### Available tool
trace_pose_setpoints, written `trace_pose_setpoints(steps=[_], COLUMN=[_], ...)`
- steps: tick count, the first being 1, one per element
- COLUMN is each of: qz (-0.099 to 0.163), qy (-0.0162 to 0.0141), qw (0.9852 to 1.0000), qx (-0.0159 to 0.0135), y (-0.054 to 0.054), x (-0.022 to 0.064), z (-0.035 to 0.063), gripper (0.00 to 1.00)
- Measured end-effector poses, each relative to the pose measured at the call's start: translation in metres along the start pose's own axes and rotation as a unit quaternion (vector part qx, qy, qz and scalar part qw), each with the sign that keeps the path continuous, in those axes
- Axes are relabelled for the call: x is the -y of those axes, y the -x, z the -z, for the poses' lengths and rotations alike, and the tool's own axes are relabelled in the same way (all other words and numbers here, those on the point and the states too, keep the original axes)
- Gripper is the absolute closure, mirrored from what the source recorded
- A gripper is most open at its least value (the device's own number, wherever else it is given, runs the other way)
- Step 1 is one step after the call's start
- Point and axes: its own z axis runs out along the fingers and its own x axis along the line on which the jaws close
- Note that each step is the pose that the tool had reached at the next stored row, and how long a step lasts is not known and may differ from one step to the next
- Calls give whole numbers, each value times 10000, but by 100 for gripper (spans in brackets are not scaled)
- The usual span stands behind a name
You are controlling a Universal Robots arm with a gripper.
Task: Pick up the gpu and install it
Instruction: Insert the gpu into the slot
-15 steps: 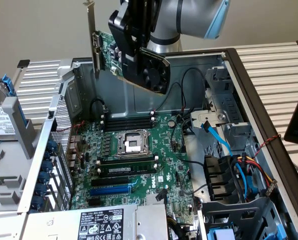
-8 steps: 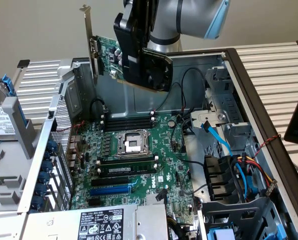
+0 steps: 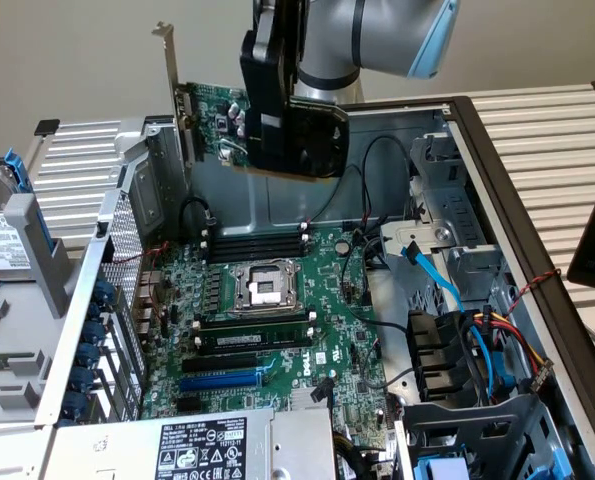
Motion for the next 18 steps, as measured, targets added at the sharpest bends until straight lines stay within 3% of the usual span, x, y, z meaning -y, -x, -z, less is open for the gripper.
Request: trace_pose_setpoints(steps=[6,11,15,18], qz=[546,997,1347,1358], qy=[-32,-63,-92,-96], qw=[9985,9950,9908,9907], qx=[-34,-62,-82,-82], y=[0,0,0,0], x=[0,0,1,0], z=[0,-1,-1,-1], gripper=[72,72,72,72])
